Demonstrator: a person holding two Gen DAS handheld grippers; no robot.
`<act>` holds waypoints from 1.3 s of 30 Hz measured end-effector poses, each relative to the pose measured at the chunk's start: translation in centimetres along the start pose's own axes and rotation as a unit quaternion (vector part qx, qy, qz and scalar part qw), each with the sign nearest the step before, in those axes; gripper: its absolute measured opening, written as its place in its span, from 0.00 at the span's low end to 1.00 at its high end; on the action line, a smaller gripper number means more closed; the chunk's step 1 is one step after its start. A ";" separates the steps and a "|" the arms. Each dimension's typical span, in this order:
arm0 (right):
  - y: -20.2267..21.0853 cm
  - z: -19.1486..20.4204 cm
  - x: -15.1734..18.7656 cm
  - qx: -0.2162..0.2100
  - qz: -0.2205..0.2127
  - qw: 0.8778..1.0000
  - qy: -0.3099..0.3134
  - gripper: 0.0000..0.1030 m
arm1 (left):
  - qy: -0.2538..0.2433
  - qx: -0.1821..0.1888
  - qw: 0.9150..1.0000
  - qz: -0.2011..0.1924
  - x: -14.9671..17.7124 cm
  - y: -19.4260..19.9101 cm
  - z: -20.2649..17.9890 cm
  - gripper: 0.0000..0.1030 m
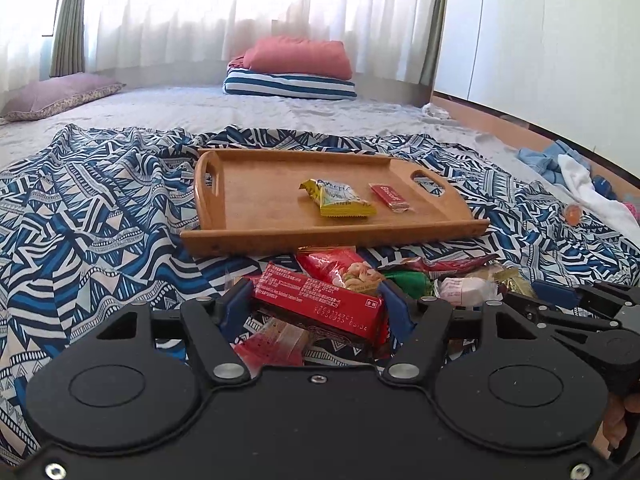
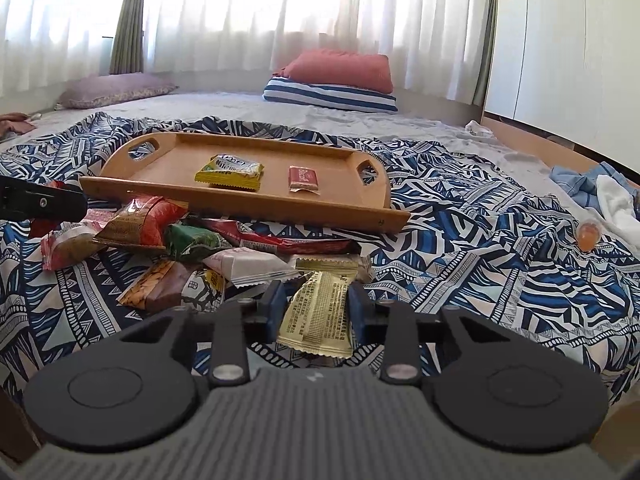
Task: Organize snacks
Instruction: 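Carry the red bar and gold wrapper onto the wooden tray with both tools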
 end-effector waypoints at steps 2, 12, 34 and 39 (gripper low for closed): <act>0.0 -0.3 -0.3 0.003 -0.004 1.000 -0.002 0.37 | -0.005 0.001 1.000 -0.004 -0.4 -0.1 -0.1 0.64; -0.2 -1.4 -2.1 0.009 -0.022 1.000 -0.011 0.37 | -0.024 -0.002 1.000 -0.005 -2.1 -1.3 -0.6 0.64; -6.5 -3.0 -8.0 -0.034 -0.044 0.998 -0.010 0.37 | -0.050 0.063 0.997 0.018 -8.0 -9.4 0.2 0.64; -9.5 -3.6 -8.8 -0.052 -0.026 0.998 -0.017 0.37 | -0.050 0.084 0.994 0.049 -8.8 -12.5 1.2 0.64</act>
Point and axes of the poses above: each gripper's, at about its wrist camera, not at the fingertips, and y roughly against the way its jaws point, z to its left, x to its underside, the point moved 7 cm from there along -y, roughly the way its jaws point, and after that the axes turned 9 degrees about -z, right-handed, at the moved point
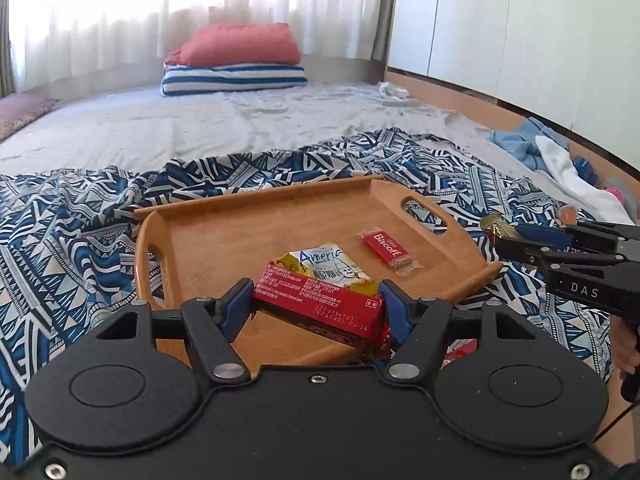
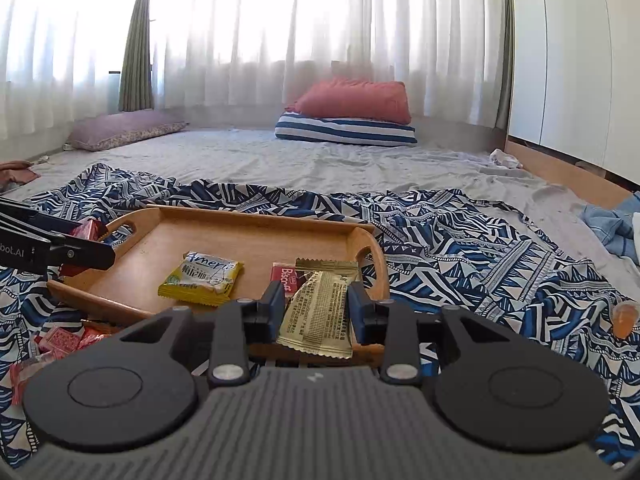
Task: Organize snacks
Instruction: 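Carry the red bar and gold wrapper onto the wooden tray with both tools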
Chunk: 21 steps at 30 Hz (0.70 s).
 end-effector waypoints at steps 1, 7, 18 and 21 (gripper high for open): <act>-0.6 -0.1 0.0 -0.003 0.005 1.000 0.000 0.37 | 0.000 0.001 1.000 0.008 -0.1 -0.7 0.4 0.64; -4.5 -0.7 0.3 -0.011 0.043 0.999 -0.019 0.38 | -0.007 -0.016 0.999 0.049 -0.1 -4.4 2.4 0.64; -9.5 -1.5 1.0 0.004 0.081 0.996 -0.048 0.38 | -0.024 -0.039 0.996 0.081 0.9 -8.9 3.7 0.64; -10.4 -1.7 1.2 0.008 0.086 0.995 -0.047 0.38 | -0.023 -0.044 0.995 0.089 1.3 -9.6 4.0 0.64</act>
Point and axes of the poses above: each gripper's, at about its wrist camera, not at the fingertips, and y roughly against the way its jaws point, z to its left, x to its underside, the point moved 7 cm from there along -y, roughly the way its jaws point, and after that the axes turned 9 degrees about -z, right-handed, at the moved point
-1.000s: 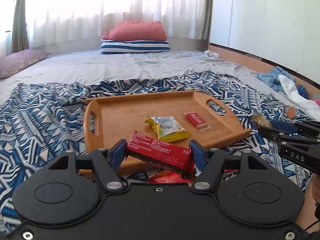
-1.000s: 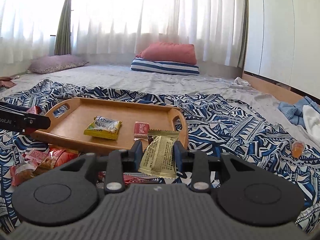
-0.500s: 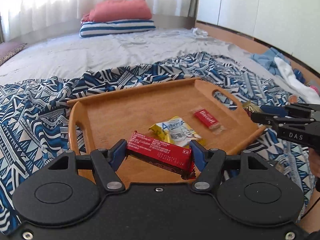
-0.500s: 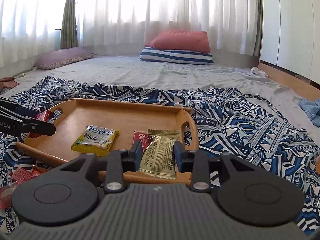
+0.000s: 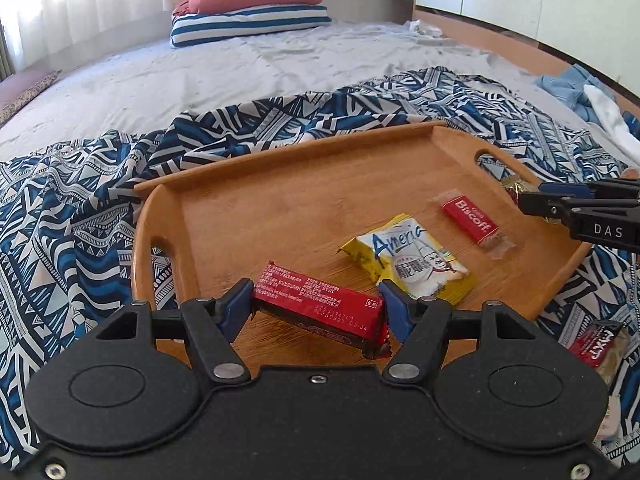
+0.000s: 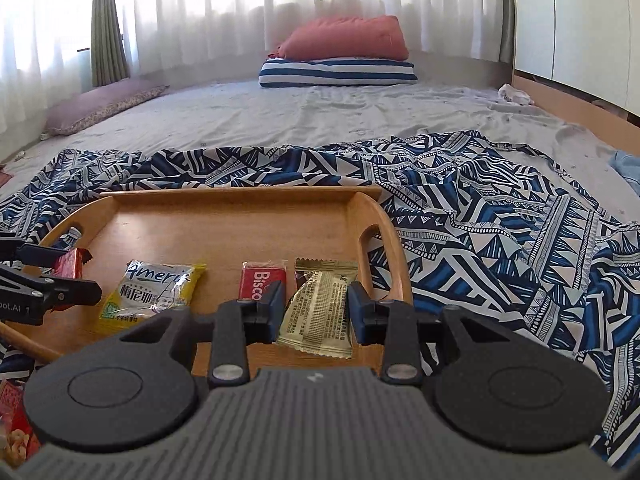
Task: Organize snacks
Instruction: 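Carry the red bar and gold wrapper onto the wooden tray with both tools, then open the left tool to release the red bar while the right tool releases the gold wrapper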
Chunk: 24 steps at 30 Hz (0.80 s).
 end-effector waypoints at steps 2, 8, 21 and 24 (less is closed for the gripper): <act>-0.7 -0.1 0.1 0.001 0.005 1.000 0.000 0.38 | 0.004 0.000 1.000 0.006 0.1 -0.4 0.0 0.64; -2.1 -0.2 0.5 0.001 0.017 1.000 -0.006 0.38 | -0.011 0.002 1.000 0.004 0.4 -0.8 -0.4 0.64; -3.4 0.1 0.6 -0.003 0.022 1.000 -0.013 0.41 | -0.049 -0.003 0.999 -0.006 0.5 -1.6 -1.5 0.76; -3.3 0.2 0.5 -0.005 0.019 1.000 -0.012 0.42 | -0.052 -0.008 0.999 -0.011 0.4 -1.3 -1.5 0.83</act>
Point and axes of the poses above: each gripper's, at about its wrist camera, not at the fingertips, and y roughly against the way its jaws point, z to its left, x to its underside, the point moved 7 cm from there along -y, roughly the way its jaws point, and after that the axes turned 9 degrees about -z, right-handed, at the moved point
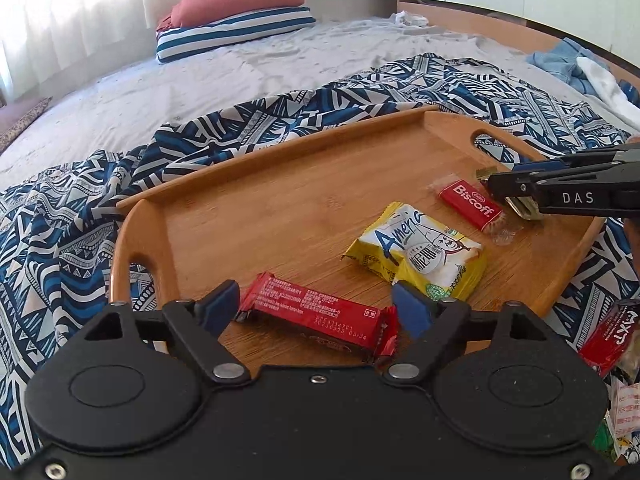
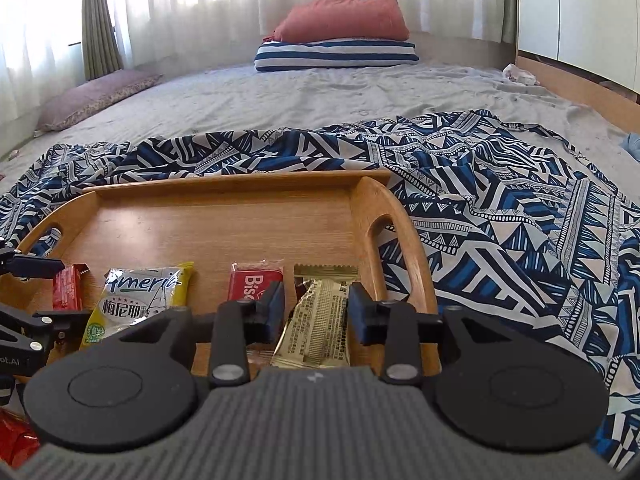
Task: Organize snacks
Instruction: 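Open the left tool to release the red bar while the right tool releases the gold wrapper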
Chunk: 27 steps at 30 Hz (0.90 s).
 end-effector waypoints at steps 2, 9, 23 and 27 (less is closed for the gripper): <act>0.1 0.1 -0.1 0.000 -0.003 1.000 0.001 0.42 | 0.000 -0.009 1.000 -0.004 -0.2 0.2 0.1 0.86; 0.9 0.1 -0.4 -0.004 -0.006 1.000 -0.003 0.47 | 0.008 -0.018 1.000 -0.013 -0.6 1.5 0.5 0.93; 5.3 1.6 -1.6 -0.016 -0.030 0.999 0.014 0.55 | 0.016 -0.027 0.999 -0.035 -1.4 6.4 -0.5 0.95; 7.0 2.2 -1.7 -0.021 -0.038 0.999 0.020 0.56 | 0.030 -0.033 0.998 -0.039 -1.2 8.5 -0.9 0.95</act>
Point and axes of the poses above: each gripper's, at about its wrist camera, not at the fingertips, and y roughly against the way its jaws point, z to its left, x to its underside, the point moved 7 cm from there along -y, roughly the way its jaws point, and after that the axes turned 9 degrees about -z, right-handed, at the moved point
